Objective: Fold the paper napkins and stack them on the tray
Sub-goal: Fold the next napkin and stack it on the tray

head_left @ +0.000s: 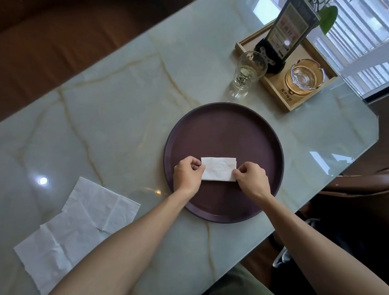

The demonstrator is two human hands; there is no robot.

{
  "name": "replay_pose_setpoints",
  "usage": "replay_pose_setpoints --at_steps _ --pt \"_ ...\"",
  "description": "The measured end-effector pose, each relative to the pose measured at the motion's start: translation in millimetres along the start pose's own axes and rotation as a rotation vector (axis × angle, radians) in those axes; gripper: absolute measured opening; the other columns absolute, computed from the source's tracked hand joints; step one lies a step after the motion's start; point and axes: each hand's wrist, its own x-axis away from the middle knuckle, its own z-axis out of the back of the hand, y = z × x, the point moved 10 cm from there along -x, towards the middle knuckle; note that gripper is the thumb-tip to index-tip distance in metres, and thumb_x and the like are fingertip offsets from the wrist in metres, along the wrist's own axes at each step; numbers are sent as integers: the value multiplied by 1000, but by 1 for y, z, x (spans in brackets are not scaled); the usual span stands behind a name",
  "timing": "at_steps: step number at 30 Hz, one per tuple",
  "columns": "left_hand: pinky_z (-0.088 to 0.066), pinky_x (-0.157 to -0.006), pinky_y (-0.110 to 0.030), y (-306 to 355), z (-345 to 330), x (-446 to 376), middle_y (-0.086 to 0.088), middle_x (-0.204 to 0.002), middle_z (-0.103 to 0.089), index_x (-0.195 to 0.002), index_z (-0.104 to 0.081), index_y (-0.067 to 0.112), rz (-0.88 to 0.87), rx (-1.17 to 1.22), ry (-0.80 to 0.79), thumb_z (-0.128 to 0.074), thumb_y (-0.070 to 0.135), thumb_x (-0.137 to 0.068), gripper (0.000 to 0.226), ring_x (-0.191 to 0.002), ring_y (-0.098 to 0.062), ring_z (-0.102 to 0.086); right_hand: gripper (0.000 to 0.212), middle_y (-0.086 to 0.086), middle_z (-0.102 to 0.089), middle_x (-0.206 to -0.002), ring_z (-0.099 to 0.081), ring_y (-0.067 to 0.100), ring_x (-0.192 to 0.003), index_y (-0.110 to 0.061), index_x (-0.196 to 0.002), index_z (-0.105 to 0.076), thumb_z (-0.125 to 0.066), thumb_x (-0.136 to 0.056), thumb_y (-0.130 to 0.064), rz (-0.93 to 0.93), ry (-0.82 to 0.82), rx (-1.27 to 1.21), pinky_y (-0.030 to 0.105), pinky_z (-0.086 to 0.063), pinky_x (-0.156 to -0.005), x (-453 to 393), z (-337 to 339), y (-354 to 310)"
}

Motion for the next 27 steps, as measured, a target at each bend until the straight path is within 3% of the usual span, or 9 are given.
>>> replay_pose_setpoints --at_steps 12,17,22,27 --pt "-43 -67 -26 5 0 2 11 -69 -60 -91 -72 20 -44 -17 -6 -69 28 -90 8 -74 -16 -61 24 0 -70 -83 -67 26 -79 -17 -81 -66 -52 -87 -36 -1 -8 38 36 -55 -73 -2 -2 1" --pt "-44 -68 -27 7 0 3 12 -69 -60 -92 -72 22 -42 -32 -10 -68 27 -90 7 -76 -17 -62 27 4 -69 -79 -66 30 -78 -9 -80 -66 -51 -88 -30 -4 -24 67 36 -52 -70 -1 -3 1" --pt "-49 -72 -29 9 0 3 11 -75 -63 -100 -71 23 -40 -22 -7 -70 27 -89 11 -82 -19 -66 17 -1 -66 -87 -64 26 -83 -17 -90 -57 -55 -88 -33 -10 8 48 35 -47 -69 -2 0 3" --pt "-52 -74 -33 13 -3 5 10 -77 -64 -95 -73 27 -46 -33 -26 -66 26 -91 9 -83 -20 -66 18 1 -70 -83 -66 26 -79 -17 -81 -63 -54 -87 -32 7 -3 44 37 -54 -72 -1 -1 6"
